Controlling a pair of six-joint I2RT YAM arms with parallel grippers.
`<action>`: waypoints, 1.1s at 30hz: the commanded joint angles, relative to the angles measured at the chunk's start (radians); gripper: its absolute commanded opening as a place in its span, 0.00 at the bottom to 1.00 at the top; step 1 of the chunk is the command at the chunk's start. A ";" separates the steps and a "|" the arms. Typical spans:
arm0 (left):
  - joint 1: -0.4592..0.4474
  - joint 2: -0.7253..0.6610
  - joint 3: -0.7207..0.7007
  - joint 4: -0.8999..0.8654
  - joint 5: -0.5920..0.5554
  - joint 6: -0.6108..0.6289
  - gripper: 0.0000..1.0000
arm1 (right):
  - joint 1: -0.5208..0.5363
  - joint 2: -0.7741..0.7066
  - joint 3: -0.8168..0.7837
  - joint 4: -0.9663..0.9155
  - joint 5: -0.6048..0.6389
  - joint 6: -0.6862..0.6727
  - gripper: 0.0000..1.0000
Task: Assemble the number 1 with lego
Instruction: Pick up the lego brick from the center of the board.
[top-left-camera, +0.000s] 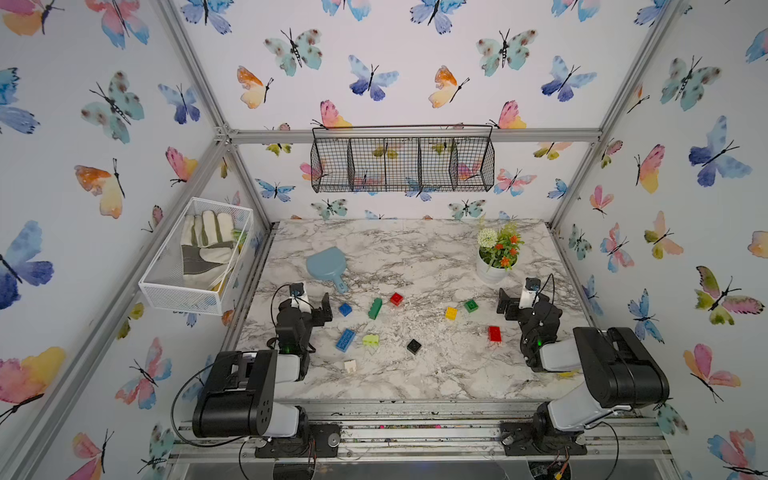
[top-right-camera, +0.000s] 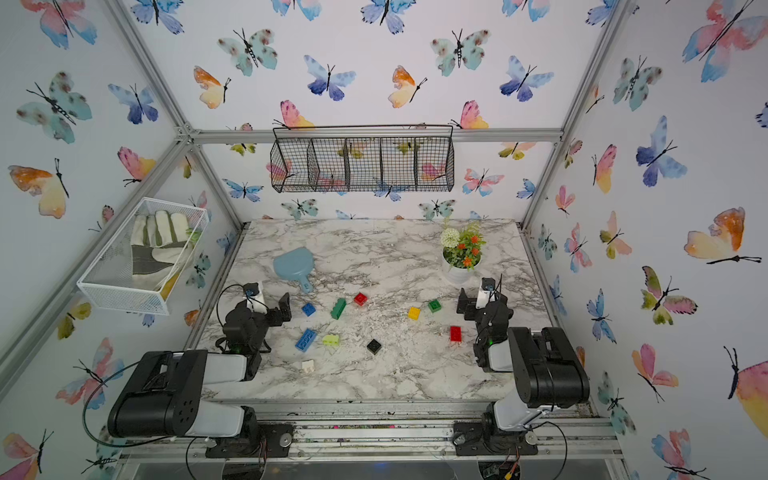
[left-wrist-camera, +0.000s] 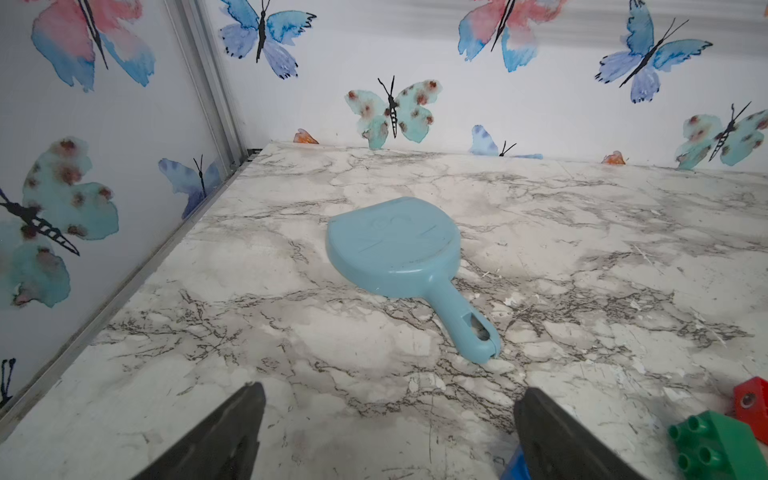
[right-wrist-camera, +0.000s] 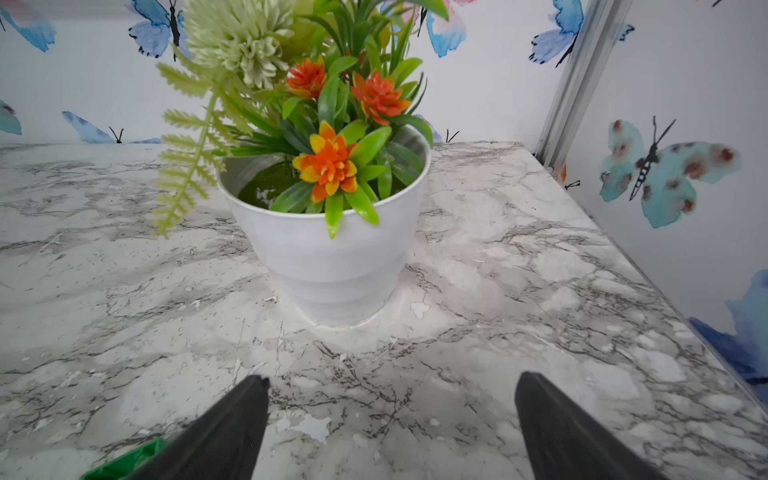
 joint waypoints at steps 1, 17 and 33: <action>-0.005 -0.017 -0.006 0.013 -0.011 0.007 0.98 | 0.002 -0.005 0.000 0.009 -0.010 -0.006 0.98; -0.006 -0.179 0.012 -0.151 -0.097 -0.026 0.99 | 0.002 -0.220 -0.048 -0.075 0.006 0.002 0.98; -0.213 -0.171 0.480 -1.096 0.093 -0.221 0.98 | 0.002 -0.370 0.343 -1.160 -0.289 0.518 0.85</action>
